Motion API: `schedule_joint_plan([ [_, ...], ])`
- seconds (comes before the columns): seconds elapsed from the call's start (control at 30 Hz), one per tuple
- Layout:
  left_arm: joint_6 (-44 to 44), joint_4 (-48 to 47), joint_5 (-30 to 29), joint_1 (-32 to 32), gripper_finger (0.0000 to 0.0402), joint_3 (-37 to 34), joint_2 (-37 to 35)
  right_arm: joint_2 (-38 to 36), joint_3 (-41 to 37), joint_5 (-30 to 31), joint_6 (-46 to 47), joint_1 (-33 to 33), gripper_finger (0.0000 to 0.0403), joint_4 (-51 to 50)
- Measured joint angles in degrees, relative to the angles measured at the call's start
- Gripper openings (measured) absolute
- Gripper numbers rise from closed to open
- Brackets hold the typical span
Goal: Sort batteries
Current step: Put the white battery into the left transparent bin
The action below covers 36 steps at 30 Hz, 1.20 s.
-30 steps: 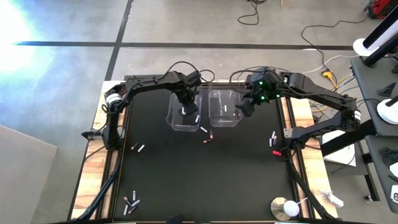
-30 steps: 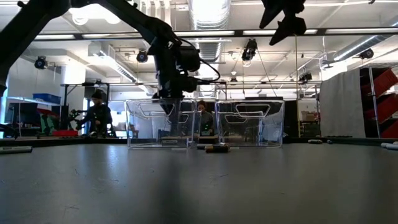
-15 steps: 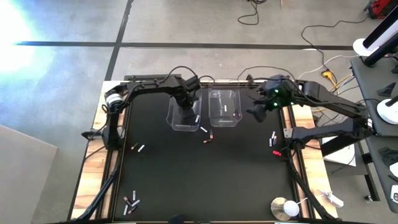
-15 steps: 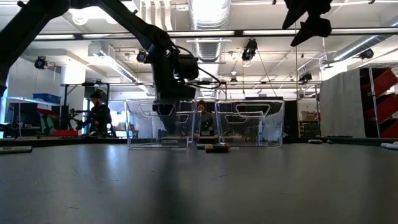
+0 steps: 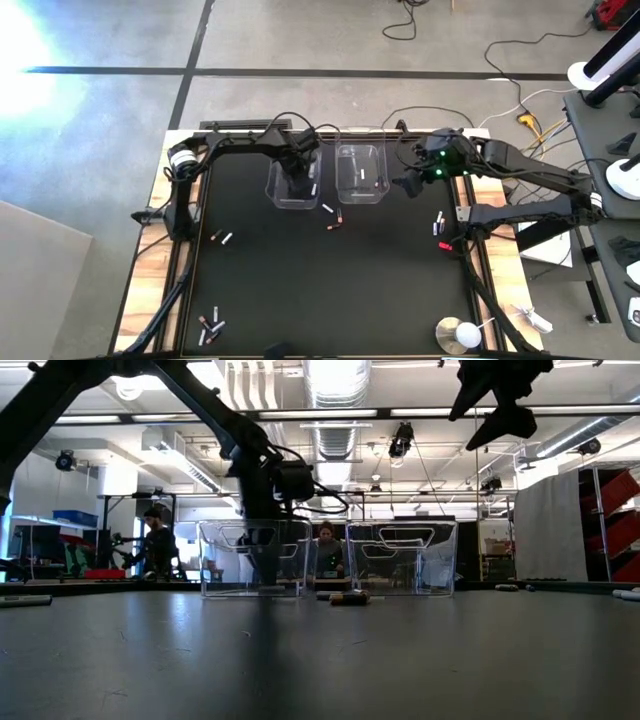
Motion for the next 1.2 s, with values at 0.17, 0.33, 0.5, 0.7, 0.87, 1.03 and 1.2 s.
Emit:
schedule_joint_plan([
  [0.17, 0.0, 0.7, 1.0, 0.0, 0.0023, -0.3, 0.0, 0.0, -0.3, 0.0, 0.7, 0.0, 0.0299, 0.0],
  [0.33, -0.3, 0.4, 1.6, 0.0, 0.0032, 0.0, 0.0, -0.1, -0.3, 0.0, 0.1, 0.0, 0.0310, 0.0],
  [0.5, -0.9, -0.7, 2.1, -0.1, 0.0046, 1.0, 0.0, 0.0, -0.4, 0.0, -0.8, 0.0, 0.0328, 0.0],
  [0.7, -3.2, -5.0, 2.4, 0.0, 0.0080, 7.0, 0.0, 0.4, -0.6, 0.1, -3.7, 0.0, 0.0338, -0.4],
  [0.87, -0.1, -12.7, 4.1, -0.1, 0.0105, 15.2, -0.5, 1.5, -2.4, 0.3, -4.5, -0.1, 0.0336, -0.5],
  [1.03, 1.5, -17.1, 4.7, -0.4, 0.0109, 22.5, -3.8, 2.1, -3.1, 3.3, -0.3, -1.5, 0.0338, -0.4],
  [1.2, 1.7, -17.1, 8.9, -0.6, 0.0103, 26.4, -9.2, 3.2, -1.8, 5.2, 4.1, -8.4, 0.0333, -1.3],
])
